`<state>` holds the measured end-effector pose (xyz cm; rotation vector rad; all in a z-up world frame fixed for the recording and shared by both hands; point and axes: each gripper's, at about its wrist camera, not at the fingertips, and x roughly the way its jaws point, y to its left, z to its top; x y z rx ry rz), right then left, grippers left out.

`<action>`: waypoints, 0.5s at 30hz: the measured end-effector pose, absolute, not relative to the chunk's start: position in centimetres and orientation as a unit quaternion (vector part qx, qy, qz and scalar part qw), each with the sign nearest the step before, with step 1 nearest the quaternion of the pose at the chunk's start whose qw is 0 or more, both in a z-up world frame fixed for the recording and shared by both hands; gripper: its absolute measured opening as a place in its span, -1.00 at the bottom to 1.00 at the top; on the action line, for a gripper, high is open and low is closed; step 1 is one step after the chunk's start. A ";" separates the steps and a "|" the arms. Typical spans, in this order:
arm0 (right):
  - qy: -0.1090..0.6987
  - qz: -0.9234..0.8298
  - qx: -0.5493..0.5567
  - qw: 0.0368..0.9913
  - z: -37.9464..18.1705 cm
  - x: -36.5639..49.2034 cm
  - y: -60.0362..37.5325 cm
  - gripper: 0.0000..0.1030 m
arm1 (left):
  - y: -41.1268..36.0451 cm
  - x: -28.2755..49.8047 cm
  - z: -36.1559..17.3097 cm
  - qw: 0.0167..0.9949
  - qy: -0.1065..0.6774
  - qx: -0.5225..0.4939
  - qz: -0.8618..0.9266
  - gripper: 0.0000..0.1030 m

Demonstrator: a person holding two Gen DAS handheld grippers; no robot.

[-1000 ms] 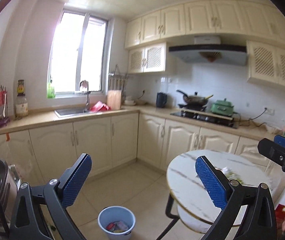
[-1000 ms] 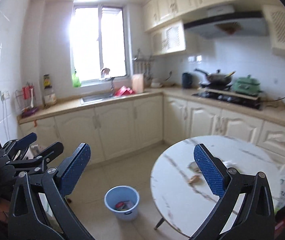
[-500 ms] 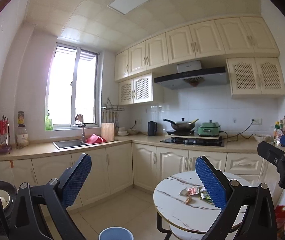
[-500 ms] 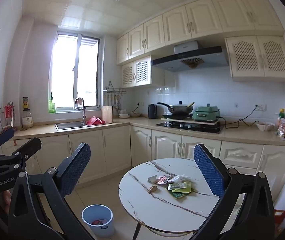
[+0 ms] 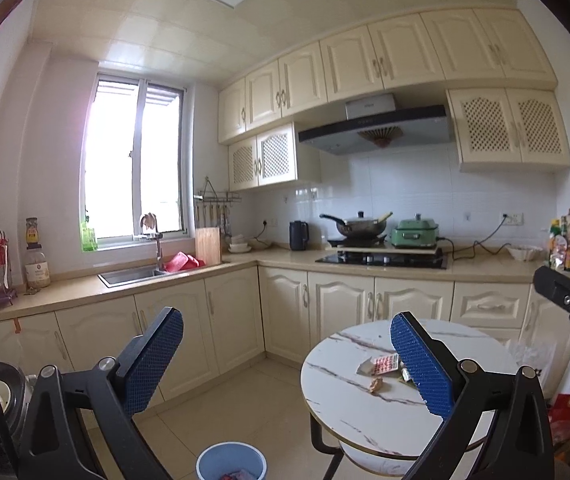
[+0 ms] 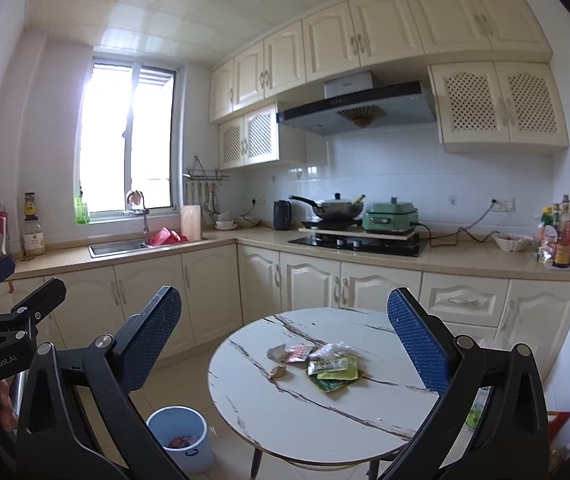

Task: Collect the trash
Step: 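Move both tools back toward the table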

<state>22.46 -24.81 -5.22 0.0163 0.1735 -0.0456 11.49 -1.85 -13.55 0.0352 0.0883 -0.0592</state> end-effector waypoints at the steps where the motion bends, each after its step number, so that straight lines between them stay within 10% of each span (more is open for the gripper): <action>1: 0.093 -0.029 0.012 0.995 -5.7 23.1 -25.5 1.00 | -2.3 12.7 -13.5 0.998 0.055 0.019 -0.029 0.99; 15: 0.246 -0.085 0.051 0.964 -16.4 34.7 -35.3 1.00 | -10.9 30.4 -17.3 0.967 0.237 0.024 -0.088 0.99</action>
